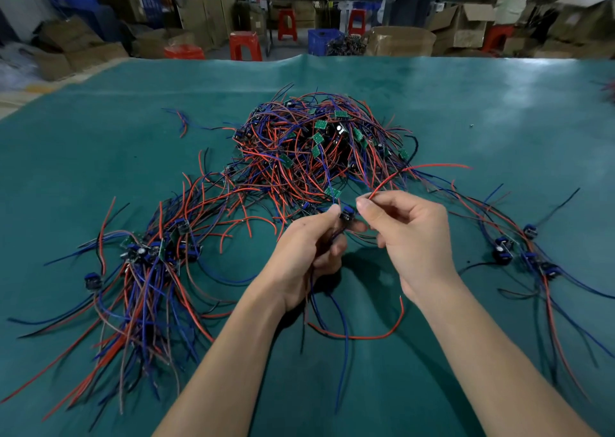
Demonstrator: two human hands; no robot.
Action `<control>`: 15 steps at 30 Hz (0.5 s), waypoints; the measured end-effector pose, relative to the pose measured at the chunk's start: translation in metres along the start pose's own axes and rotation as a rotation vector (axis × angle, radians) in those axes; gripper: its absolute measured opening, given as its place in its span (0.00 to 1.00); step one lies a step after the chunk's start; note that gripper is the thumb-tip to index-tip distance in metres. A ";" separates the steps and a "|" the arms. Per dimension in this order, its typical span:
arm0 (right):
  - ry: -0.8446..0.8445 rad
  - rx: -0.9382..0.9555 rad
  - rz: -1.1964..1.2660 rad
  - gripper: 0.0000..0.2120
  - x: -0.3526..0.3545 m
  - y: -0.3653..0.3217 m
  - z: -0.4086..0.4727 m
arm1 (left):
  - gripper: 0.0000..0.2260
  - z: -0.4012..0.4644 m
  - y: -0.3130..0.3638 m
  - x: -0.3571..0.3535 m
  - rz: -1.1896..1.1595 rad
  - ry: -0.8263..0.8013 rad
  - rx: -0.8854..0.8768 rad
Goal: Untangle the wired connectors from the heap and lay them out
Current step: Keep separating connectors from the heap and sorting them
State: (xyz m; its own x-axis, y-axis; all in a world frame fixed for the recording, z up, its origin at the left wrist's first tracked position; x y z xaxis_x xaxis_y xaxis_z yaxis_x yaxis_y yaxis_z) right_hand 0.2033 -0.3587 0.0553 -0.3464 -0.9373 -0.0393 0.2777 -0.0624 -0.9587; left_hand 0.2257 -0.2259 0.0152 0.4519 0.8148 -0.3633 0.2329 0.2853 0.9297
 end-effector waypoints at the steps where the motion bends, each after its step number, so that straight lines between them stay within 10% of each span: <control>1: 0.027 0.049 -0.082 0.07 0.003 -0.003 0.001 | 0.18 0.000 0.000 0.000 0.016 -0.006 -0.011; 15: 0.327 0.184 -0.240 0.06 0.052 -0.013 0.017 | 0.13 -0.002 -0.001 -0.006 0.169 -0.091 -0.063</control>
State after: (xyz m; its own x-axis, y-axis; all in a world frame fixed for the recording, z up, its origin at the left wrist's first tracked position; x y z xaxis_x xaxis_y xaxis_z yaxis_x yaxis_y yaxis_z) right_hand 0.1967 -0.4122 0.0707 -0.6774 -0.7329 0.0628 0.2996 -0.3529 -0.8864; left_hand 0.2211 -0.2304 0.0161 0.5568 0.8053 -0.2035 0.0944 0.1820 0.9787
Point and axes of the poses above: each hand's wrist, its own z-axis towards the middle knuckle, its own x-axis out of the back of the hand, y = z × x, the point moved 8 cm from there along z, towards the middle knuckle, and after that the axes turned 1 degree about z, right-handed, at the moved point
